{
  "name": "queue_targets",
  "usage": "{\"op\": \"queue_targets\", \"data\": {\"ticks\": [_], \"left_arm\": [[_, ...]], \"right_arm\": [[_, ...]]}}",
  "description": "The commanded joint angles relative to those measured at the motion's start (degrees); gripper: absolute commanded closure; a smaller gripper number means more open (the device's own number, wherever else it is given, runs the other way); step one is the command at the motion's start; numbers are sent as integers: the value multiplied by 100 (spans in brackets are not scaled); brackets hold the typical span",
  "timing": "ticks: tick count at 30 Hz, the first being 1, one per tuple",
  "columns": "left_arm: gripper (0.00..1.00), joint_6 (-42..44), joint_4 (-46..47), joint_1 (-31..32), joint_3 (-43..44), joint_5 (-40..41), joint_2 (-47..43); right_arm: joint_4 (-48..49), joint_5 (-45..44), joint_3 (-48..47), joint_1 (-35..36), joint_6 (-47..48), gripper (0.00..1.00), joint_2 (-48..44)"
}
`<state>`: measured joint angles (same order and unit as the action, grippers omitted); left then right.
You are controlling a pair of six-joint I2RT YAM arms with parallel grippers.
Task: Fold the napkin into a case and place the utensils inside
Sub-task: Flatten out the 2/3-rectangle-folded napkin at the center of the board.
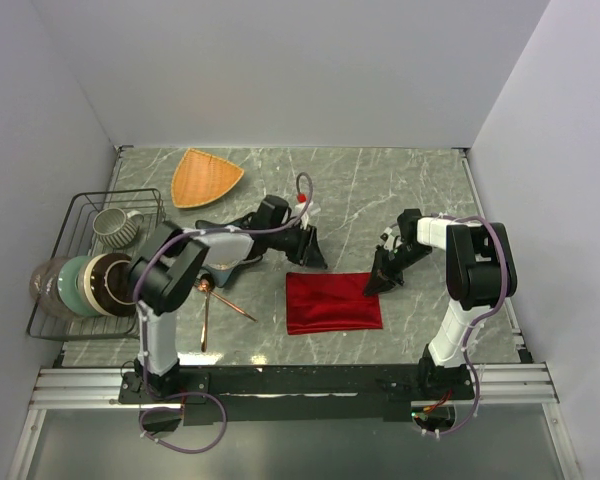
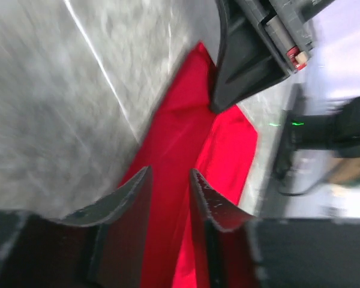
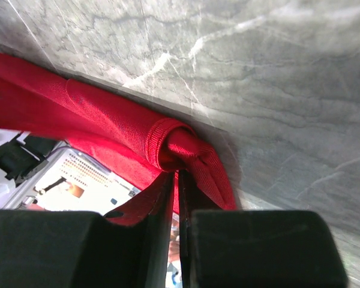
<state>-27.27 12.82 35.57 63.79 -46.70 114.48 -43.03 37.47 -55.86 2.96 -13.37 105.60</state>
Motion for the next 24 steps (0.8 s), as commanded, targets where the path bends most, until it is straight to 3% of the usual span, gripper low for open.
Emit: {"op": "queue_targets", "data": {"ticks": [1, 3, 6, 10, 15, 19, 24], "left_arm": [[59, 2469, -1484, 371, 161, 1284, -1092], [56, 3335, -1607, 862, -129, 2110, -1593], [48, 3920, -1317, 1659, -779, 3258, -2208], [44, 4589, -746, 2383, -1290, 4045, -2483], [45, 4932, -579, 2797, -1369, 4002, -2264], [43, 5126, -912, 2867, -1202, 3379, -2096], [38, 5336, -860, 3113, -1220, 3465, -1903]], "right_arm": [[277, -847, 136, -6, 229, 85, -31], [286, -864, 136, 3, 212, 85, -31], [286, -873, 128, -6, 177, 86, -31], [286, -908, 128, 3, 176, 86, -40], [277, -1022, 84, 38, 176, 85, -5], [225, -1102, -22, 38, 211, 85, 66], [180, -1155, -92, 64, 220, 85, 119]]}}
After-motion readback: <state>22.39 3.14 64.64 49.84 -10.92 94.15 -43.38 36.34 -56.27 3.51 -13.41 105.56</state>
